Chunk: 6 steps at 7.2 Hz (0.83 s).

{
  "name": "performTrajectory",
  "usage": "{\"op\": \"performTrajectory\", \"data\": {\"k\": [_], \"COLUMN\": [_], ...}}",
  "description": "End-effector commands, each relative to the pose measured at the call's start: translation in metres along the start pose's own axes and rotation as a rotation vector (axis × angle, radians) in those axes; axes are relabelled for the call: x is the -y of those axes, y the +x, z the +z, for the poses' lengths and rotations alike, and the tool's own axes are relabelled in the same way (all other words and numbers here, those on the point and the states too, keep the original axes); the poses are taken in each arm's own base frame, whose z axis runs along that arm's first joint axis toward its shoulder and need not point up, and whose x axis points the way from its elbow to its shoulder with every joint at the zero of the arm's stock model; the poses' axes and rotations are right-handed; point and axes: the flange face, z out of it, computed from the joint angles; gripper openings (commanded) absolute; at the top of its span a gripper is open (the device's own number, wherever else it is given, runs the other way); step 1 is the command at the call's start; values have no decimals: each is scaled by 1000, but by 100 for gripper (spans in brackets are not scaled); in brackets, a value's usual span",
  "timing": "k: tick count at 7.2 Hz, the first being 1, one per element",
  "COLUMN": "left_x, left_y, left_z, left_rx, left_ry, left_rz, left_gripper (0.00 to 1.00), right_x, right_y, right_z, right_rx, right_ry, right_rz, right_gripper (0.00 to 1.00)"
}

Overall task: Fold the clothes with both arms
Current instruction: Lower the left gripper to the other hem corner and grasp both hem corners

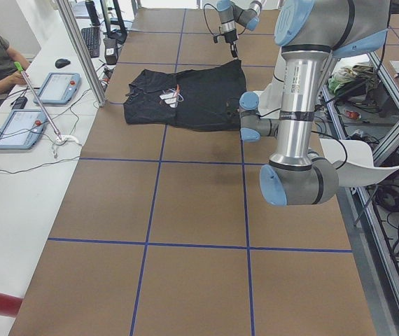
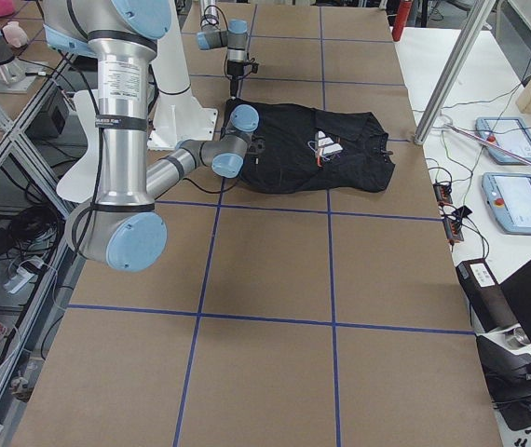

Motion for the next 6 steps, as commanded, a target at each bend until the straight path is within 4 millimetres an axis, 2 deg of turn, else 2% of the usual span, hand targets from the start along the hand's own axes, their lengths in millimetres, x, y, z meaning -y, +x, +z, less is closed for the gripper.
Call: {"op": "performTrajectory", "data": {"k": [1,4,5,6], "left_x": [0,-1,-7,-24], "left_y": [-3,3,10,17], "left_z": [4,1,-4,0], "left_rx": [8,-7,-24,-36], "left_ry": [0,0,29,49], "left_rz": [-1,2,15,29], "left_gripper": [69,19,6,0], "right_x": [1,4,4,4], "right_y": [0,0,0,0], "right_z": [-4,-8,-8,-8], "right_rx": [5,9,9,10], "right_ry": [-4,-2,-2,-1], "right_rz": [2,6,3,1], "right_gripper": [0,0,0,0]}}
